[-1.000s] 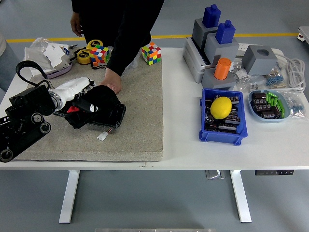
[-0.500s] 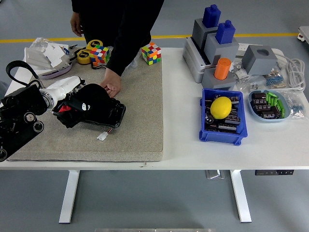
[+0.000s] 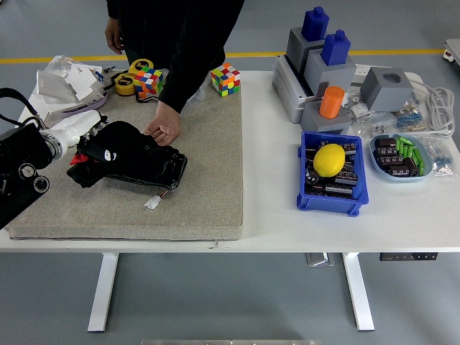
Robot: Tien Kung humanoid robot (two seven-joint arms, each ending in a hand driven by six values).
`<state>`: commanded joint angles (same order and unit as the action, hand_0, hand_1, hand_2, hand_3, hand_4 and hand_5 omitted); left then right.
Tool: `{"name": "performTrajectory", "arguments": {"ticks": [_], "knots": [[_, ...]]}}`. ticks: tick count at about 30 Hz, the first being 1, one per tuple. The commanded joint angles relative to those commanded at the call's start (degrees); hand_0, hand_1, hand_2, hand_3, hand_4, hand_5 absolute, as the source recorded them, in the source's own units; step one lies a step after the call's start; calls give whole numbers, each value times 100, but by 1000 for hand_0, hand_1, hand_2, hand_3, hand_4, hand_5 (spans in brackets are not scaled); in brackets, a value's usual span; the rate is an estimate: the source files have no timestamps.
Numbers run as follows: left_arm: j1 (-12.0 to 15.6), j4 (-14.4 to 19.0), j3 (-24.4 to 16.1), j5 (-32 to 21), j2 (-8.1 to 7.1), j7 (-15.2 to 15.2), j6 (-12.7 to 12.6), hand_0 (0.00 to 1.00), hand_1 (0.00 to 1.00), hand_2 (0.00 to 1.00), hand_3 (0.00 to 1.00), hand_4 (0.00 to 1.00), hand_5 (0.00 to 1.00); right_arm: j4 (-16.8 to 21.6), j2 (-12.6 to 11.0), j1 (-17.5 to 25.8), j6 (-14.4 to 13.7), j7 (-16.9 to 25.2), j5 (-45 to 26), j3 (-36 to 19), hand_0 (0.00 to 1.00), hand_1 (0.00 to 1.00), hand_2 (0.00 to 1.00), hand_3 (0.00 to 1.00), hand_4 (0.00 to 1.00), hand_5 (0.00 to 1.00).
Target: Pick the rag up,wipe the panel,place it on the desk
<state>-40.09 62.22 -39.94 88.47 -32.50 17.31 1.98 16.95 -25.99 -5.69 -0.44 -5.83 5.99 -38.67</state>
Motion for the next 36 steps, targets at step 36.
{"name": "performTrajectory", "arguments": {"ticks": [36], "knots": [[41,-665,-269,-118,-122,-99,-106,262,275,409,601,657,73,41,13,-1,-4,6,57,-49,728,681,684,595,998,512]]}}
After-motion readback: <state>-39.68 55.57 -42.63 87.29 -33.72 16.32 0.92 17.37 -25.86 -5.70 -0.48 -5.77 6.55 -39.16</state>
